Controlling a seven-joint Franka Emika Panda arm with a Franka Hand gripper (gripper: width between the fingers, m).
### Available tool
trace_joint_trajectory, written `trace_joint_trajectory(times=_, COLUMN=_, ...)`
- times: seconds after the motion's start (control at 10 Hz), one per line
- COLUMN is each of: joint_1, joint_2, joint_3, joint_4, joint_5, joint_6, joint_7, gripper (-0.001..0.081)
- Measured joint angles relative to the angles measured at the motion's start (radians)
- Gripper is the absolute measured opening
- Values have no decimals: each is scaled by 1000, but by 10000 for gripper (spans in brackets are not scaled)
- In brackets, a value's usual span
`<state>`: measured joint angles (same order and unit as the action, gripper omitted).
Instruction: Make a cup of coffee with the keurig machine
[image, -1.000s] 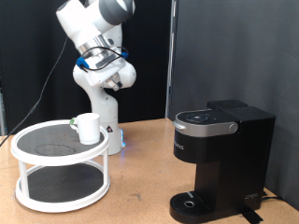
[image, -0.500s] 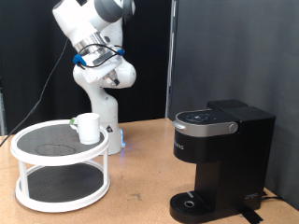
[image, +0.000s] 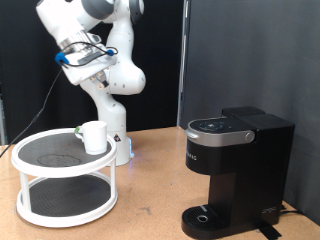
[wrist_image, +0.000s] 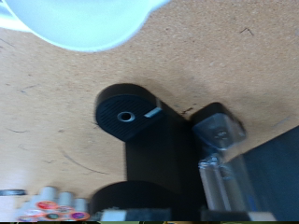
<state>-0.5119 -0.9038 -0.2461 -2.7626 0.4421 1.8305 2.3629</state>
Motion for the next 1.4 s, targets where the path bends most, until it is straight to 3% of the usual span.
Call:
trace_joint_trajectory(times=0.2, joint_1=-29, joint_2=17, joint_3=-40, joint_4=2, joint_5=-13, joint_6=65, joint_7=-29, gripper=0)
trace_joint_trajectory(times=0.6, joint_1=-33, joint_2=89, joint_3=-113, joint_4=46, joint_5=-32, joint_6=62, joint_7=-132, gripper=0)
trace_joint_trajectory(times=0.9, joint_1=-32, joint_2=166, joint_3=-131, joint_4=72, joint_5=-73, joint_6=8, joint_7=-202, gripper=0)
trace_joint_trajectory(times=1.2, joint_1=-32, joint_2=225, joint_3=-132, joint_4=46, joint_5=-80, joint_6=82, joint_7=-252, gripper=24)
trace_joint_trajectory(times=1.3, joint_1=-32, joint_2=233, joint_3=-132, joint_4=27, joint_5=-79, joint_6=120, joint_7=-272, gripper=275)
trace_joint_trajectory(times=1.4, joint_1=-32, joint_2=239, joint_3=-133, joint_4=7, joint_5=-77, joint_6=148, joint_7=-290, gripper=275)
